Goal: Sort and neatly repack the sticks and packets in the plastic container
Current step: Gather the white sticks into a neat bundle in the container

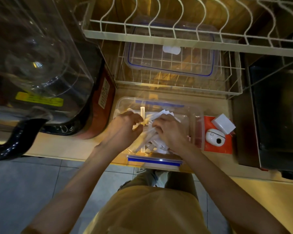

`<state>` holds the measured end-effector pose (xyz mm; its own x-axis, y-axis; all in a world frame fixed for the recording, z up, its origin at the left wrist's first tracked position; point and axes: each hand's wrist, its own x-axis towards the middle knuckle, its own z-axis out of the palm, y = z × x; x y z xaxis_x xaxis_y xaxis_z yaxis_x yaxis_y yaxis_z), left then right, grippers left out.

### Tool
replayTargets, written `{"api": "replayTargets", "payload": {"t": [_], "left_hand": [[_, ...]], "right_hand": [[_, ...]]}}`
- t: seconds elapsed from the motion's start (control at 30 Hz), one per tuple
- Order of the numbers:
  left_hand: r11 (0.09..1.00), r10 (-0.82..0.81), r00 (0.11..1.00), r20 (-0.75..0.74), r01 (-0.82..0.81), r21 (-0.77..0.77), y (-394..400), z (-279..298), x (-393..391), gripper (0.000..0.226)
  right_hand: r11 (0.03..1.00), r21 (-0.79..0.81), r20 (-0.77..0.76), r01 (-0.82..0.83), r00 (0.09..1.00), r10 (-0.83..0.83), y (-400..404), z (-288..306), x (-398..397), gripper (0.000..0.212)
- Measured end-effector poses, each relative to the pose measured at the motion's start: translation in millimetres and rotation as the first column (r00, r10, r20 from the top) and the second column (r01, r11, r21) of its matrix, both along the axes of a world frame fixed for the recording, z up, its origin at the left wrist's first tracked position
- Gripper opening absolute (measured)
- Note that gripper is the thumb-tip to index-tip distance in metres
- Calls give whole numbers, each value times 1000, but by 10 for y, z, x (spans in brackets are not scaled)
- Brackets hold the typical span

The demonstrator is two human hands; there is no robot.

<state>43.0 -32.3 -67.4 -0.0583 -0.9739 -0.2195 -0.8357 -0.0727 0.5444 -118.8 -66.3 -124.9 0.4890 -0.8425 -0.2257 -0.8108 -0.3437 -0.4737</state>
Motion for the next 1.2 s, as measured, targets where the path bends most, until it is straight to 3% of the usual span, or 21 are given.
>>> {"api": "replayTargets", "payload": {"t": [0.1,0.23,0.33,0.4,0.5,0.6,0.7,0.83,0.97,1.2], "left_hand": [[996,37,999,-5,-36,76,-106,-154,2,38],[972,-76,992,97,52,228,-248,-405,-23,72],[940,-140,975,172,76,331,-294,-514,-77,101],[938,-183,956,227,100,332,-285,-558,-118,109],[946,-213,952,218,145,291,-245,-613,-132,111],[942,-262,939,222,199,272,-217,-668,-118,118],[922,-325,918,227,253,294,-199,-713,-96,128],[895,-390,886,252,300,330,-167,-747,-90,138],[898,-380,894,235,296,327,-156,-732,-109,136],[930,-324,897,301,243,276,-131,-696,-206,107]], "right_hand": [[998,57,-56,-2,998,5,22,-34,-14,25],[994,49,82,98,991,-102,60,79,-139,37],[956,166,136,241,955,-265,91,181,-278,26],[893,357,97,274,940,-328,116,215,-347,14],[718,669,69,193,946,-318,179,270,-335,16],[706,707,35,45,995,-98,231,300,-251,26],[656,755,8,12,1000,-27,248,298,-182,32],[649,760,20,-28,1000,20,267,292,-184,33],[667,745,68,-25,997,-39,286,252,-176,38],[702,710,118,-60,992,-34,281,199,-143,46]]}}
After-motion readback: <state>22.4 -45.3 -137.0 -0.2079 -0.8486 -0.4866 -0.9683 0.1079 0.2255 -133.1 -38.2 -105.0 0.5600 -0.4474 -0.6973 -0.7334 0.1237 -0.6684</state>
